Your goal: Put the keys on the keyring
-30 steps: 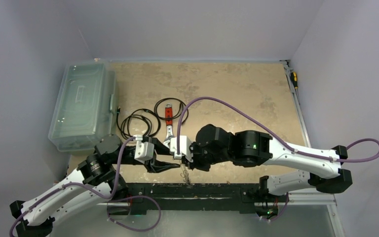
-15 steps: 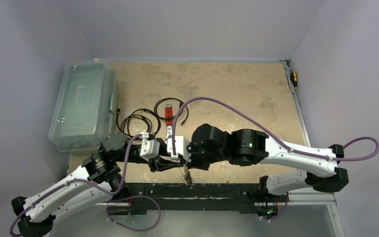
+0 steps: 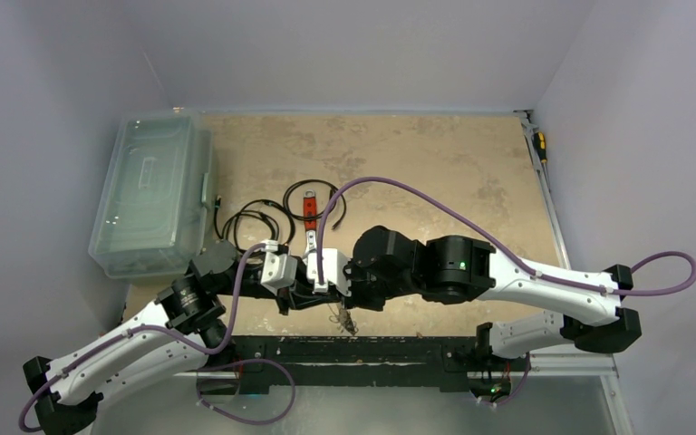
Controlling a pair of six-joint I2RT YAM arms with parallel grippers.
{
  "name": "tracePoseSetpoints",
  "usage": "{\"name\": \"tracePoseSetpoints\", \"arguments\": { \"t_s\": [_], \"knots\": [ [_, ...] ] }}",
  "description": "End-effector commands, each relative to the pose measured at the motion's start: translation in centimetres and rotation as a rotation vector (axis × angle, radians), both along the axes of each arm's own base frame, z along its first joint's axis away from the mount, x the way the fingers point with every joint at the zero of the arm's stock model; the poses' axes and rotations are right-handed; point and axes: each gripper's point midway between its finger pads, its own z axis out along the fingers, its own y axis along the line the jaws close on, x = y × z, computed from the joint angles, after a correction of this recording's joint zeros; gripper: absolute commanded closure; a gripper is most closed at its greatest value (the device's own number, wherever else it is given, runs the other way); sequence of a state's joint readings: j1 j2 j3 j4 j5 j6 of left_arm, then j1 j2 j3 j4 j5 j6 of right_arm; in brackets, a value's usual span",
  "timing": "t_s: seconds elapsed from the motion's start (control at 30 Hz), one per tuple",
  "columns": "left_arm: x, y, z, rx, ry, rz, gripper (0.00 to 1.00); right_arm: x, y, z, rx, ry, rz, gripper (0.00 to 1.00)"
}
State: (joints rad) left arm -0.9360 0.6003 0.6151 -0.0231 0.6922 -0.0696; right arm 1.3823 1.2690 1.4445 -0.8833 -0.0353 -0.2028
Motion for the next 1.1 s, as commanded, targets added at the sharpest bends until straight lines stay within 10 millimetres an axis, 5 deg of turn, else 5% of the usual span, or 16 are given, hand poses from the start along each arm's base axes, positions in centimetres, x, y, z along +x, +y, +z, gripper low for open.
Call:
{"name": "tracePoseSetpoints", "arguments": {
  "t_s": [0.0,0.33,0.7,0.97,1.0,1.07],
  "knots": [
    [-0.2,-0.2,0.5,-0.023,0.003,-0.021,0.86,0.2,1.0,2.9,0.105,-0.035,0.006,1.0],
    [-0.2,-0.3,0.2,-0.011,0.01,-0.024,0.83,0.4,0.8,3.4,0.127,-0.047,-0.005,1.0],
    [-0.2,-0.2,0.3,-0.014,0.006,-0.024,1.0,-0.3,0.6,4.5,0.193,-0.036,0.023,1.0],
    [-0.7,0.4,1.6,-0.05,-0.037,-0.03,1.0,-0.5,1.2,3.5,0.185,-0.025,0.038,1.0],
    [-0.7,0.6,1.5,-0.042,-0.039,-0.021,1.0,-0.4,1.3,3.6,0.191,-0.028,0.034,0.97],
    [-0.4,1.1,1.9,-0.054,-0.058,0.016,1.0,-0.2,1.4,4.0,0.223,-0.039,0.027,0.75]
  ]
}}
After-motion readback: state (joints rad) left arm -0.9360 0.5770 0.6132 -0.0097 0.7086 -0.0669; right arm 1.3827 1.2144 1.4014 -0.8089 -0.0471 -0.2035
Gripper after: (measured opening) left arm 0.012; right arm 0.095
